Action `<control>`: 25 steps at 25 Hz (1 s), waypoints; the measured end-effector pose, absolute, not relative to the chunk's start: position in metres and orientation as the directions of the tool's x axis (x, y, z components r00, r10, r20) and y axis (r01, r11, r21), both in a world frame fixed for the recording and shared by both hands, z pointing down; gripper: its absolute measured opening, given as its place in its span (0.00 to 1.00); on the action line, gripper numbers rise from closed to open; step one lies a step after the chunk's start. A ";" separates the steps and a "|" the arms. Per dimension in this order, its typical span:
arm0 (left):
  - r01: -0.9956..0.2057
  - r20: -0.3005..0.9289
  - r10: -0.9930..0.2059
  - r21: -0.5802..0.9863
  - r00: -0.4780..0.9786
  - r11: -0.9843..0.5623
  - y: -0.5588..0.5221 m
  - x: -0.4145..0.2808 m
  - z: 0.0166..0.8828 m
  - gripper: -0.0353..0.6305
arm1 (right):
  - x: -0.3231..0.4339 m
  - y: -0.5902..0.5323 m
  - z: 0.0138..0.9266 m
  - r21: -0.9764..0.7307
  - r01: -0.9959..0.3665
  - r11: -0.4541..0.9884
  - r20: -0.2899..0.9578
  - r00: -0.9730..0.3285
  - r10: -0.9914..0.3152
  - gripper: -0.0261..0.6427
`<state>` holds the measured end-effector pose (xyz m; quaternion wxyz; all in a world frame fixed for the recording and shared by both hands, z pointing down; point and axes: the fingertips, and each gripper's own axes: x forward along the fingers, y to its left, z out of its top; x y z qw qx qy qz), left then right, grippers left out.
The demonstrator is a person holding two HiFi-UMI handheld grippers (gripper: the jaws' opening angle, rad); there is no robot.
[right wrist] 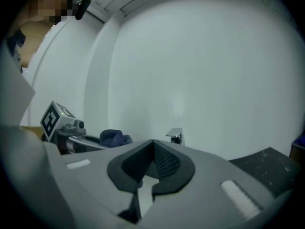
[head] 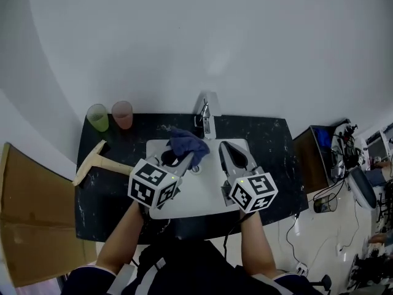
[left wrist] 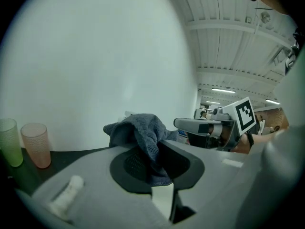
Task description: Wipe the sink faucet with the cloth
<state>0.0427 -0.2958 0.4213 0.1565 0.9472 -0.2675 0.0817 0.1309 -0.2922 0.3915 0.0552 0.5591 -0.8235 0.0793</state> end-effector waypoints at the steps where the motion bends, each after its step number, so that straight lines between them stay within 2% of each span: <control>1: -0.544 0.241 -0.493 0.246 0.836 -0.802 -0.294 0.041 0.418 0.13 | 0.132 -0.290 0.388 -0.057 -0.926 0.372 0.172 -0.376 -0.910 0.05; 6: -0.608 0.250 -0.560 0.208 0.790 -0.766 -0.285 0.038 0.402 0.14 | 0.136 -0.277 0.372 -0.066 -0.902 0.428 0.127 -0.433 -0.893 0.05; 13: -0.679 0.274 -0.630 0.144 0.727 -0.720 -0.267 0.044 0.388 0.14 | 0.141 -0.261 0.370 -0.078 -0.875 0.478 0.129 -0.485 -0.865 0.05; 25: -0.723 0.286 -0.675 0.112 0.680 -0.681 -0.233 0.054 0.387 0.14 | 0.148 -0.228 0.374 -0.088 -0.838 0.539 0.125 -0.546 -0.828 0.05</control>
